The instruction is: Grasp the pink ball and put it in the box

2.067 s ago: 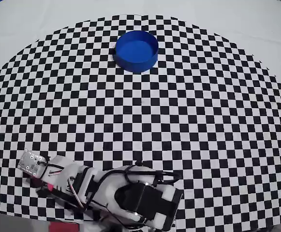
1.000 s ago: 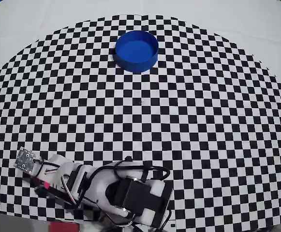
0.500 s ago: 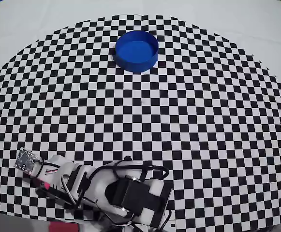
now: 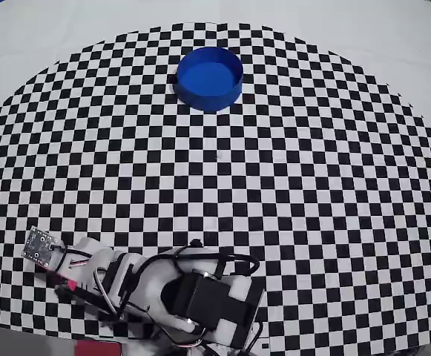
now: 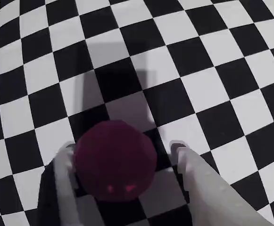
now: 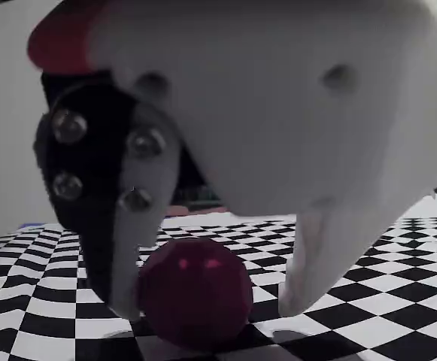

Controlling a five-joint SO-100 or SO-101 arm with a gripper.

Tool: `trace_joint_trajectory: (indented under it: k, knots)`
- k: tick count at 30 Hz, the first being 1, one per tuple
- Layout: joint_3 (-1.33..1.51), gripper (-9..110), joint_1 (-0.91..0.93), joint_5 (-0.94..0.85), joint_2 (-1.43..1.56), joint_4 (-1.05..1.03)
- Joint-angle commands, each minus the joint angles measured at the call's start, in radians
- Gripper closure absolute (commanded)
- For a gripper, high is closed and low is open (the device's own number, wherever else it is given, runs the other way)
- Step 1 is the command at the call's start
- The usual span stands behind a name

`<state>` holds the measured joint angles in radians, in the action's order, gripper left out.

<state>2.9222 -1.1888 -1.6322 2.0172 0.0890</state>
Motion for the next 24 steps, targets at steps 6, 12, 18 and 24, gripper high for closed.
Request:
trace_joint_trajectory:
  k: [6, 12, 18, 24]
  knots:
    - [-0.031, 101, -0.009, -0.008, -0.011, 0.014]
    - [-0.026, 101, -0.008, -0.008, -0.002, 0.014]
    - [-0.025, 101, 0.000, -0.008, 0.028, 0.014]
    - [-0.020, 101, 0.003, -0.008, 0.078, 0.011]
